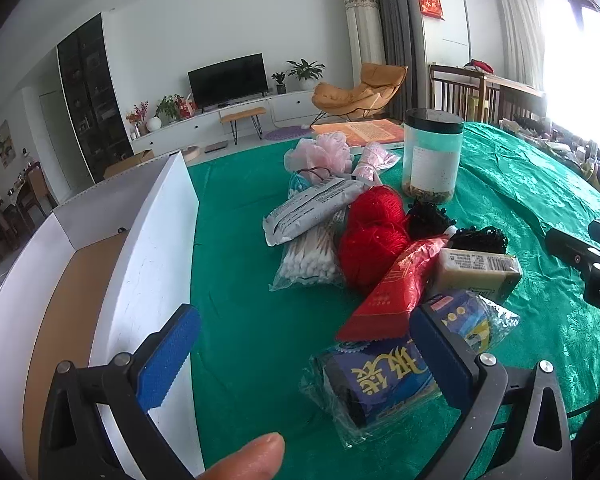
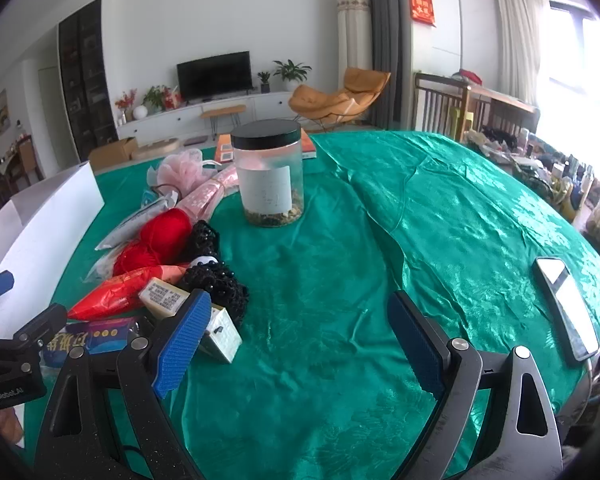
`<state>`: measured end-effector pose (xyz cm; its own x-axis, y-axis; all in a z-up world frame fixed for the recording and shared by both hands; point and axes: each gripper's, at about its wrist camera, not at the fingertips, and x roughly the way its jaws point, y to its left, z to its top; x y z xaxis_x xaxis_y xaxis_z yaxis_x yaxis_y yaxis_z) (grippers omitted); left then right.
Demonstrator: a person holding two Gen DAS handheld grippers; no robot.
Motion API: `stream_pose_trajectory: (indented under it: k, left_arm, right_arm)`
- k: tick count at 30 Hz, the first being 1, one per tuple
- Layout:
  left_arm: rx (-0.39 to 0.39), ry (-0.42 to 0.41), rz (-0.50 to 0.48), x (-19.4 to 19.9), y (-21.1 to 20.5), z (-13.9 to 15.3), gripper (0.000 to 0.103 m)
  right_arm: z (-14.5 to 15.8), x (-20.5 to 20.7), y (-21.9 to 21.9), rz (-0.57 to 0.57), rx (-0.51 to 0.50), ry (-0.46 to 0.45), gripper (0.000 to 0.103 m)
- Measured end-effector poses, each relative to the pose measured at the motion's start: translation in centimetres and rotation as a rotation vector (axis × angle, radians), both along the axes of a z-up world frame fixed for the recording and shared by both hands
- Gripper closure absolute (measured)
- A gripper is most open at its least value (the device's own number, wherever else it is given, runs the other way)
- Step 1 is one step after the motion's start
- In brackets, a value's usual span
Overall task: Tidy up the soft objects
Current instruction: 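Reach the left gripper to the blue-and-yellow packaged roll and grasp it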
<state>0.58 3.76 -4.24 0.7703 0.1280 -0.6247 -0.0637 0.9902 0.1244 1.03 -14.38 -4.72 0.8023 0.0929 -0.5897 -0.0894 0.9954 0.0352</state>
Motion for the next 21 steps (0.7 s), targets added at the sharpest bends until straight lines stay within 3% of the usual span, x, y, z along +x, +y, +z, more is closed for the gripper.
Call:
stream_pose_trajectory:
  k: [16, 21]
  left_arm:
    - [0.032, 0.031, 0.002, -1.1, 1.2, -0.5, 0.0]
    - [-0.008, 0.064, -0.072, -1.6, 0.0, -1.1, 0.0]
  right_arm:
    - [0.1, 0.1, 0.0, -0.001, 0.002, 0.003, 0.012]
    - [-0.1, 0.1, 0.4, 0.005, 0.004, 0.006, 0.012]
